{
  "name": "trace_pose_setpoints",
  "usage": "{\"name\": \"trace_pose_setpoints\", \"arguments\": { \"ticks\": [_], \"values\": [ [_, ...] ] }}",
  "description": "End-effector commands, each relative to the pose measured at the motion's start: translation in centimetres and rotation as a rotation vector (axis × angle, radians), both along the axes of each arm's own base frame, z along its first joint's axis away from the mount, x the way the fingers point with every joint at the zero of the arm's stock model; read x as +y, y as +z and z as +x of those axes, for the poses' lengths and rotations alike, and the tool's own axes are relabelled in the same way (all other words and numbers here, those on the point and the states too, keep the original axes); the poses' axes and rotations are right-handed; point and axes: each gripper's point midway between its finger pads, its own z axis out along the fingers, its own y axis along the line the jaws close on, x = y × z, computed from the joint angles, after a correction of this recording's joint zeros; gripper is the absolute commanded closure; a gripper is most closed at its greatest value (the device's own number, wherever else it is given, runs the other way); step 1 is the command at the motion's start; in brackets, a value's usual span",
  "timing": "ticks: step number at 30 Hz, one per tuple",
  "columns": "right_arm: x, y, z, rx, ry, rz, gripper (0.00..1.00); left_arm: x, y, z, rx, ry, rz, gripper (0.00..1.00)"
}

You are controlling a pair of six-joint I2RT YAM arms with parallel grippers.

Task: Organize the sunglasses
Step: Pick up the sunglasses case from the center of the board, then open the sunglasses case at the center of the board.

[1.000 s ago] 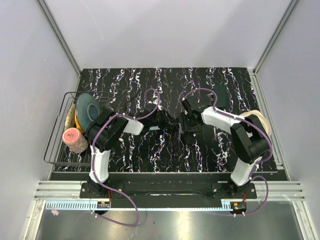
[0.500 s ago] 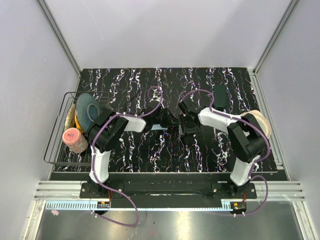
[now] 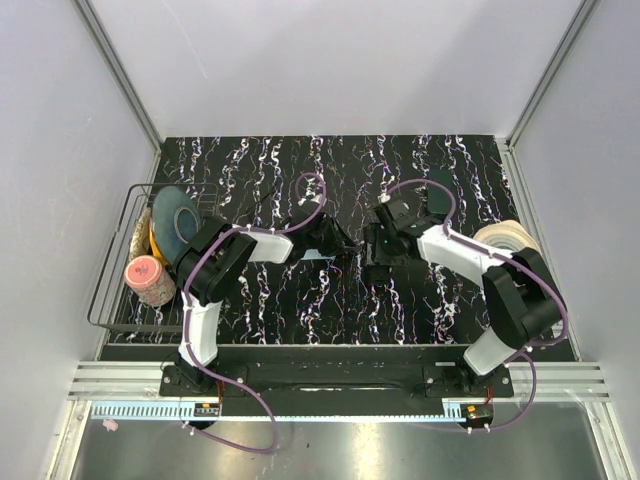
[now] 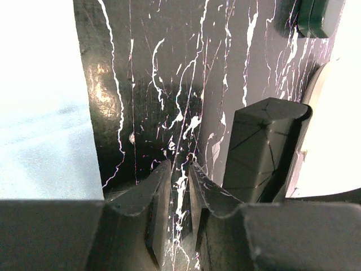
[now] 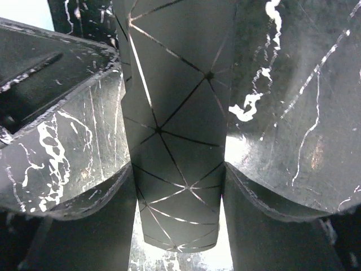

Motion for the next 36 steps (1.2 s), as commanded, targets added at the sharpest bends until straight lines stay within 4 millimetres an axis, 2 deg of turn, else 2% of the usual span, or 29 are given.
{"name": "trace_pose_setpoints", "arguments": {
  "ticks": [1, 3, 5, 6, 8, 9, 11, 13, 14, 16, 17, 18, 20, 24, 28, 34, 36],
  "values": [
    [-0.2, 1.7, 1.4, -0.055, -0.093, 0.192, 0.45, 2.0, -3.3, -1.5, 0.064, 0.004, 0.137, 0.75],
    [-0.2, 1.2, 1.0, -0.038, -0.085, 0.222, 0.46, 1.8, -2.9, -1.4, 0.049, -0.004, 0.121, 0.74],
    [-0.1, 1.0, 1.1, -0.039, -0.054, 0.241, 0.48, 1.2, -1.6, -1.4, 0.014, -0.029, 0.079, 0.72],
    [0.5, 0.9, 0.6, -0.023, -0.022, 0.267, 0.49, 1.1, -1.3, -1.5, 0.003, -0.040, 0.067, 0.69],
    [1.0, 1.4, 0.7, -0.041, 0.010, 0.295, 0.53, 0.3, 0.9, -1.4, -0.058, -0.076, 0.003, 0.62],
    [1.2, 1.3, 0.3, -0.035, 0.030, 0.310, 0.53, 0.3, 1.1, -1.7, -0.077, -0.095, -0.007, 0.60],
    [1.4, 1.8, 0.3, -0.051, 0.055, 0.324, 0.55, -0.4, 3.5, -1.9, -0.152, -0.133, -0.074, 0.49],
    [1.8, 2.1, 0.1, -0.061, 0.086, 0.346, 0.55, 0.0, 3.7, -2.6, -0.176, -0.156, -0.096, 0.38],
    [1.9, 2.5, 0.0, -0.072, 0.098, 0.352, 0.56, -0.4, 5.4, -2.8, -0.225, -0.183, -0.152, 0.36],
    [2.4, 2.8, -0.4, -0.074, 0.131, 0.385, 0.56, 0.4, 5.3, -3.9, -0.231, -0.195, -0.188, 0.28],
    [2.5, 3.0, -0.4, -0.079, 0.139, 0.394, 0.56, 0.0, 7.0, -3.9, -0.299, -0.216, -0.255, 0.20],
    [2.9, 3.0, -0.9, -0.068, 0.166, 0.417, 0.56, 0.4, 6.7, -4.9, -0.286, -0.219, -0.281, 0.18],
    [3.4, 3.6, -0.9, -0.086, 0.188, 0.450, 0.57, 0.3, 8.7, -5.2, -0.360, -0.242, -0.364, 0.09],
    [4.1, 4.1, -1.5, -0.093, 0.224, 0.500, 0.57, 0.5, 9.8, -5.7, -0.377, -0.236, -0.445, 0.06],
    [4.3, 4.6, -1.8, -0.105, 0.251, 0.523, 0.57, 0.8, 10.6, -5.3, -0.394, -0.220, -0.471, 0.07],
    [4.6, 5.4, -2.4, -0.127, 0.286, 0.553, 0.59, 1.0, 10.5, -4.3, -0.371, -0.188, -0.440, 0.28],
    [4.6, 5.8, -2.6, -0.137, 0.295, 0.561, 0.60, 1.1, 10.7, -4.1, -0.378, -0.184, -0.434, 0.33]
  ]
}}
